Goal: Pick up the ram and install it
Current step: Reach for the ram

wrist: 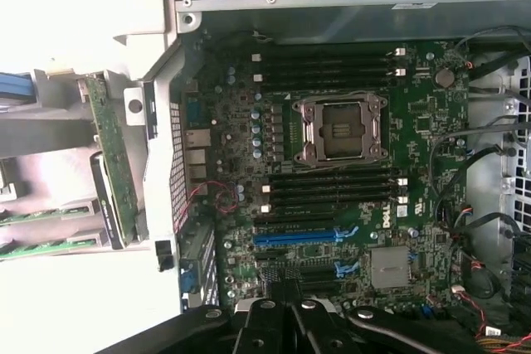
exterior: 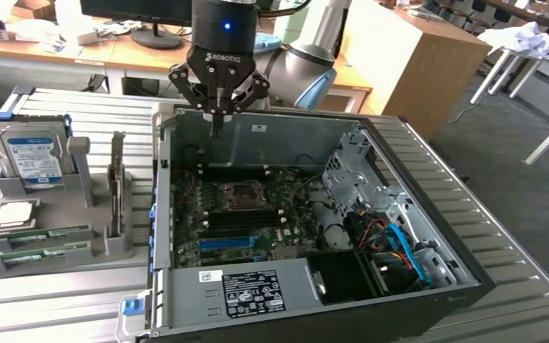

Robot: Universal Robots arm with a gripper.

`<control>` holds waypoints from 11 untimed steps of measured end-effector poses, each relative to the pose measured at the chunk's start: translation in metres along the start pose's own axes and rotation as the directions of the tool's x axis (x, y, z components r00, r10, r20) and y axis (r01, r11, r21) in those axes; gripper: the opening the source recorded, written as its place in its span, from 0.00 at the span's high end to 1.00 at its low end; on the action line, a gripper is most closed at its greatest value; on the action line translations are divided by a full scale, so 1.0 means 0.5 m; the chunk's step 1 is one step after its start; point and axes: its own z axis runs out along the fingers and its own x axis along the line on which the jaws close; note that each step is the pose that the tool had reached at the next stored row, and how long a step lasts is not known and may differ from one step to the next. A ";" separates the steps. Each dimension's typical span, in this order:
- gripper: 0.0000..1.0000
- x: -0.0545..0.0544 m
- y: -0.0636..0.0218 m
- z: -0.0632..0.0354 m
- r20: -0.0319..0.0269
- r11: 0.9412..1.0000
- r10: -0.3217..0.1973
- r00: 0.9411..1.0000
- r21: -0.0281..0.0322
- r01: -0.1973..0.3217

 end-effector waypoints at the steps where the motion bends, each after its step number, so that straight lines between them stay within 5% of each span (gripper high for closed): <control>1: 0.90 0.001 0.000 0.000 0.000 1.000 0.000 1.000 0.000 0.000; 11: 0.90 0.013 -0.001 0.000 0.000 1.000 0.000 1.000 0.000 0.000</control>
